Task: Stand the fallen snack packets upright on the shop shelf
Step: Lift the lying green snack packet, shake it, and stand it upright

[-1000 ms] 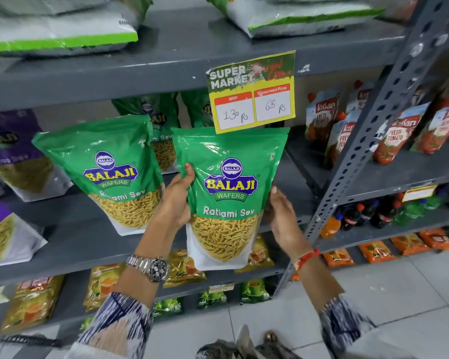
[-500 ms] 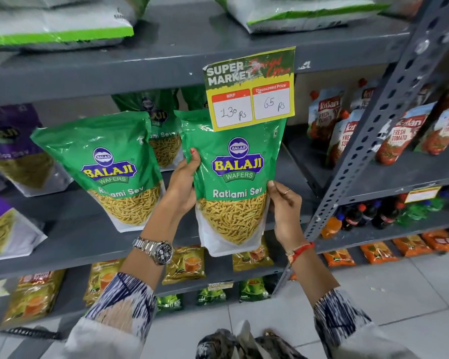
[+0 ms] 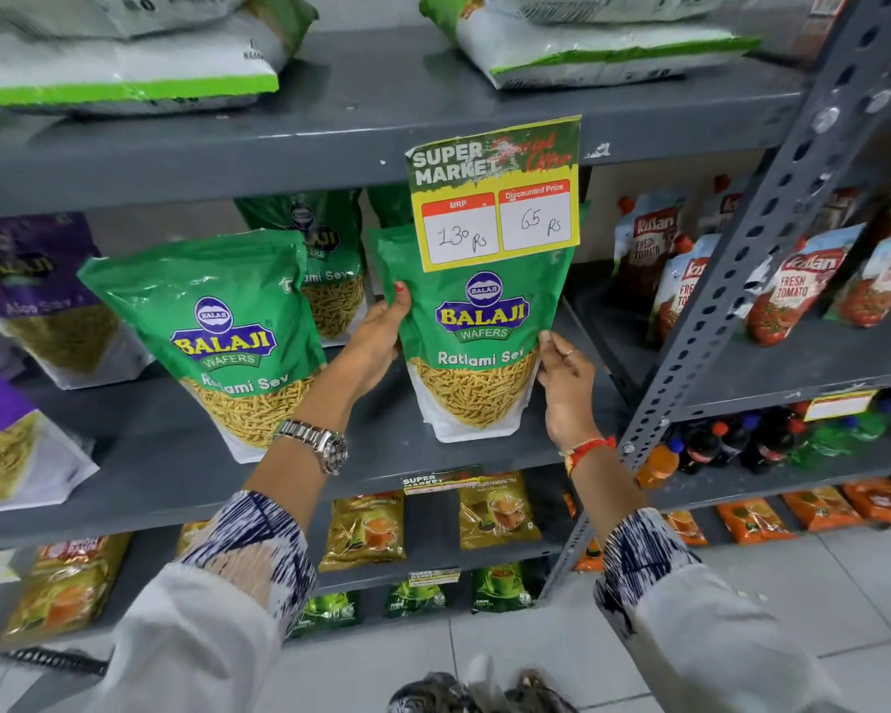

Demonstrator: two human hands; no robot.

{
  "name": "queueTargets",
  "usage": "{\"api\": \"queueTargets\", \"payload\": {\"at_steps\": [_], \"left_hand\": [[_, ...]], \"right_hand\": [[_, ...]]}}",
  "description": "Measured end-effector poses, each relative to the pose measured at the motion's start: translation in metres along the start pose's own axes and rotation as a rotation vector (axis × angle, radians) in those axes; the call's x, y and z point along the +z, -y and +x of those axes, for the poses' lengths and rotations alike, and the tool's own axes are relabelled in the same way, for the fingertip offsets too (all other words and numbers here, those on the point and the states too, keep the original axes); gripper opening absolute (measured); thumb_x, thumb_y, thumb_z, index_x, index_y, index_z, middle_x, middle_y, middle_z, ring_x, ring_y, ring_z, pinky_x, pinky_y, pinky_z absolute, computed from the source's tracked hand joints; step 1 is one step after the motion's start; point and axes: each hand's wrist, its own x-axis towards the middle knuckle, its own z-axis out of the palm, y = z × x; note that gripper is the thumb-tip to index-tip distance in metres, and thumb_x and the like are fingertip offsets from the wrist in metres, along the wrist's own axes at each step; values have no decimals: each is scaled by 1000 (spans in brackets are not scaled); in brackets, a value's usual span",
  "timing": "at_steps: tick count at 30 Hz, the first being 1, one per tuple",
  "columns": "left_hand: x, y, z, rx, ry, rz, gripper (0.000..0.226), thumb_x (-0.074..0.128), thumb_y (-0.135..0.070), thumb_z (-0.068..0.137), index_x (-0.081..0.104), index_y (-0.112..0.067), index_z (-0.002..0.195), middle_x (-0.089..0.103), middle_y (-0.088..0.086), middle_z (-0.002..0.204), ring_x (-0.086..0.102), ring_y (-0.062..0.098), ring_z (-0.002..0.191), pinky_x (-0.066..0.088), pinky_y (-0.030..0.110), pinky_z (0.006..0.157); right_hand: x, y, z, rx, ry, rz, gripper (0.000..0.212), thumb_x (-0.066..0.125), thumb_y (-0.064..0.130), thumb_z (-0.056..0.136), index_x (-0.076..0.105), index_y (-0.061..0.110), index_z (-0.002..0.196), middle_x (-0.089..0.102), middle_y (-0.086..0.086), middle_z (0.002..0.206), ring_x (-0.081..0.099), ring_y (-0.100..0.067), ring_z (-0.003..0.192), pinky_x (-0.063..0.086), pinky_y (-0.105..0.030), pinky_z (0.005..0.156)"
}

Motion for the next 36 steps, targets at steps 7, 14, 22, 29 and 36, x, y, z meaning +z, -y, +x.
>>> {"api": "queueTargets", "payload": {"at_steps": [7, 14, 22, 29, 36], "left_hand": [[2, 20, -4, 33, 52, -2, 32, 35, -45, 90, 52, -29, 111, 50, 4, 137, 46, 18, 127, 28, 43, 114], [4, 77, -11, -51, 61, 230, 65, 78, -9, 63, 46, -12, 119, 58, 11, 128, 55, 24, 117, 44, 42, 102], [7, 85, -3, 21, 1, 212, 60, 75, 2, 65, 44, -16, 114, 56, 14, 129, 53, 26, 119, 42, 47, 104], [-4, 101, -32, 140, -91, 255, 91, 78, -22, 66, 28, -14, 141, 41, 5, 145, 40, 16, 132, 36, 33, 107], [-84, 104, -107, 521, -786, 133, 14, 57, -13, 86, 56, -28, 84, 48, 5, 66, 42, 3, 59, 35, 18, 55]], "right_hand": [[-9, -1, -8, 109, 127, -63, 22, 44, 28, 98, 63, 25, 109, 70, 10, 105, 67, -3, 97, 54, -20, 79], [-7, -21, -19, 189, 271, -35, 76, 59, 62, 77, 44, 19, 137, 59, -3, 135, 58, -15, 122, 47, -35, 103], [1, -23, -11, 205, 234, 1, 88, 67, 70, 65, 46, 21, 135, 60, -6, 133, 61, -19, 118, 50, -41, 98], [17, -26, -47, -19, -298, 83, 29, 63, 16, 88, 52, 11, 115, 56, -8, 115, 57, -12, 104, 48, -24, 91], [115, -55, -133, -94, -121, 39, 14, 63, 11, 85, 55, 17, 95, 55, 2, 85, 53, 3, 72, 43, -14, 68]]}}
